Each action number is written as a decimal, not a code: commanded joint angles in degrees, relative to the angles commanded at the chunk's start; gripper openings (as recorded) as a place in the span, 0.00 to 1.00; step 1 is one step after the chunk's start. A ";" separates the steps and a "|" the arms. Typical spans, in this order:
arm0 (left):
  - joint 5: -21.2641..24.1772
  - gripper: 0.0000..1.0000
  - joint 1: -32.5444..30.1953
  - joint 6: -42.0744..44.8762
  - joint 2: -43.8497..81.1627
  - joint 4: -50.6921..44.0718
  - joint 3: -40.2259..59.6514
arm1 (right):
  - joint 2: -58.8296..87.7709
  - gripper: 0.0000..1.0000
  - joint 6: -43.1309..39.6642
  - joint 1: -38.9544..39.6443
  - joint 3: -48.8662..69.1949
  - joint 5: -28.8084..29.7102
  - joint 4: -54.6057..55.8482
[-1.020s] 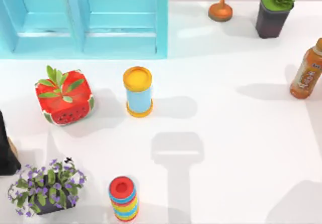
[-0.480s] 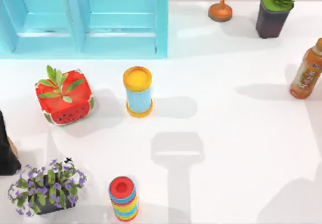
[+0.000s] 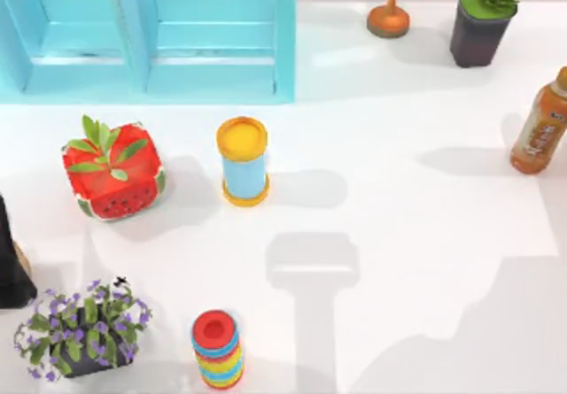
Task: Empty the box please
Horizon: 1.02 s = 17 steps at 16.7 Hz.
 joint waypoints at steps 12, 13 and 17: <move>0.00 1.00 0.00 0.00 0.00 0.00 0.00 | 0.40 0.00 8.99 9.41 1.12 0.58 0.42; 0.00 1.00 0.00 0.00 0.00 0.00 0.00 | 0.81 0.00 12.42 12.99 0.65 0.72 1.24; 0.00 1.00 0.00 0.00 0.00 0.00 0.00 | 2.71 0.00 31.69 32.82 -2.88 0.79 5.18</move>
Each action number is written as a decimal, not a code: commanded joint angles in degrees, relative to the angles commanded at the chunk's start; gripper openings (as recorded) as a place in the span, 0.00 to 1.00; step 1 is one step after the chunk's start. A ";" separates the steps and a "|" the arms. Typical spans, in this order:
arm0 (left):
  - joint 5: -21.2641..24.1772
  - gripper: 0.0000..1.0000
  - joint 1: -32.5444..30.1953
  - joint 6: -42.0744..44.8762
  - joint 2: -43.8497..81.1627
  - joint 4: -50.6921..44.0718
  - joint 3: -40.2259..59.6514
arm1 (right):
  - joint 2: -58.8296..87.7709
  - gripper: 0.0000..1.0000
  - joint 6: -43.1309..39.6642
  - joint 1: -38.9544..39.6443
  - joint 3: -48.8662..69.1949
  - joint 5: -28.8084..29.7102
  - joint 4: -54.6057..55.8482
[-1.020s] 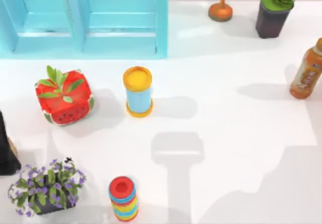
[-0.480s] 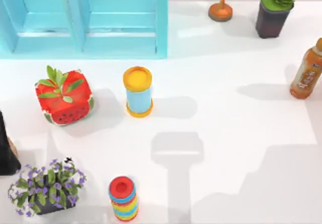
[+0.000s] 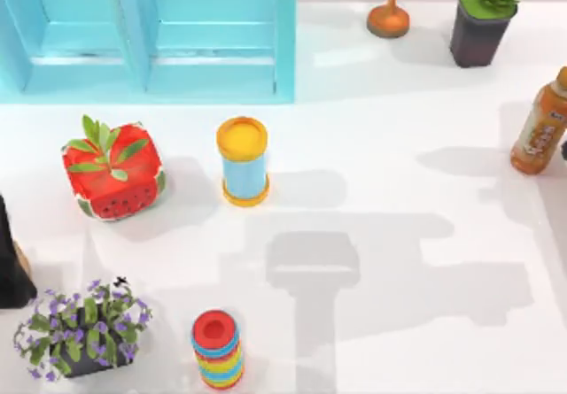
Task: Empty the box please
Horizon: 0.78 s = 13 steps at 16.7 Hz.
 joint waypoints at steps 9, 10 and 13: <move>0.00 1.00 0.00 0.00 0.00 0.00 0.00 | 0.36 0.00 38.57 38.17 -10.38 -0.74 11.21; 0.00 1.00 0.00 0.00 0.00 0.00 0.00 | 0.10 0.00 40.23 39.66 -11.12 -0.65 12.09; 0.00 1.00 0.00 0.00 0.00 0.00 0.00 | -0.21 0.00 42.12 40.94 -12.15 -0.49 13.20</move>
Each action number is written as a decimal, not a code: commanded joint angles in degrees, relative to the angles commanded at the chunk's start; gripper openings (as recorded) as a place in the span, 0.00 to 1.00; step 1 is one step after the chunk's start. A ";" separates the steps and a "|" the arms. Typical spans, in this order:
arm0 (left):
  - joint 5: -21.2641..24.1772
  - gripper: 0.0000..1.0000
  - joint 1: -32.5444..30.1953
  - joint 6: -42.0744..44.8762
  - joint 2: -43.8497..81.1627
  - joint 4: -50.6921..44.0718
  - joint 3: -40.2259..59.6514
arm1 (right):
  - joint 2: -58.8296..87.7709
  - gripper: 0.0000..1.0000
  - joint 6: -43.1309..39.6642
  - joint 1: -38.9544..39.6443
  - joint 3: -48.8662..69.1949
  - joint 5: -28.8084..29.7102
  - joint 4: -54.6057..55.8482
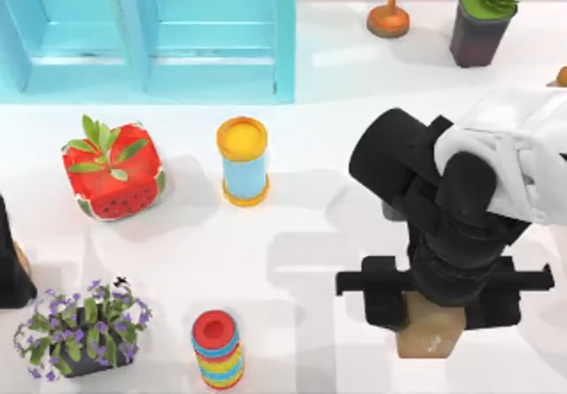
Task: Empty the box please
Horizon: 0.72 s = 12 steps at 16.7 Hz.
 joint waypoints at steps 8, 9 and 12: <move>0.00 1.00 0.00 0.00 0.00 0.00 0.00 | 1.66 0.00 0.10 -0.14 -2.46 -0.05 4.16; 0.00 1.00 0.00 0.00 0.00 0.00 0.00 | 2.36 0.00 0.10 -0.07 -3.59 -0.04 6.33; 0.00 1.00 0.00 0.00 0.00 0.00 0.00 | 4.05 0.00 0.17 0.11 -6.19 0.01 10.29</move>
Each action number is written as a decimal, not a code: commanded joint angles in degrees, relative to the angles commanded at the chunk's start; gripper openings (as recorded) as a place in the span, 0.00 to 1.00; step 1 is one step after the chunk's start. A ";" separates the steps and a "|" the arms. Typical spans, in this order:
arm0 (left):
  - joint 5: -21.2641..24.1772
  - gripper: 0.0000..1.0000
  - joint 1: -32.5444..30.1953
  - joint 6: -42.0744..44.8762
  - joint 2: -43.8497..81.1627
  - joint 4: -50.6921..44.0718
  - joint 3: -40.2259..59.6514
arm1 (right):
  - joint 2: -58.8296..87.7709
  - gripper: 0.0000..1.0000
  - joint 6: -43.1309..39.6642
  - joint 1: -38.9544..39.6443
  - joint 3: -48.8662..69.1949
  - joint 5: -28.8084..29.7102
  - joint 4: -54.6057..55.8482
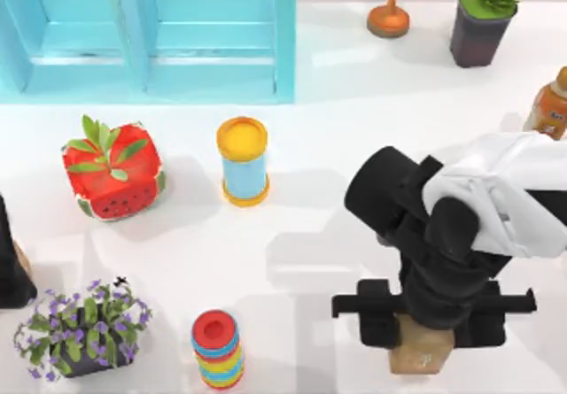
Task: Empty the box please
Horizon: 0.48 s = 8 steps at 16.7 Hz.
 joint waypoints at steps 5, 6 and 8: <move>0.00 1.00 0.00 0.00 0.00 0.00 0.00 | 0.07 0.08 0.01 0.01 -0.11 0.00 0.14; 0.00 1.00 0.00 0.00 0.00 0.00 0.00 | 0.07 0.15 0.01 0.01 -0.11 0.00 0.14; 0.00 1.00 0.00 0.00 0.00 0.00 0.00 | 0.07 0.30 0.01 0.01 -0.11 0.00 0.14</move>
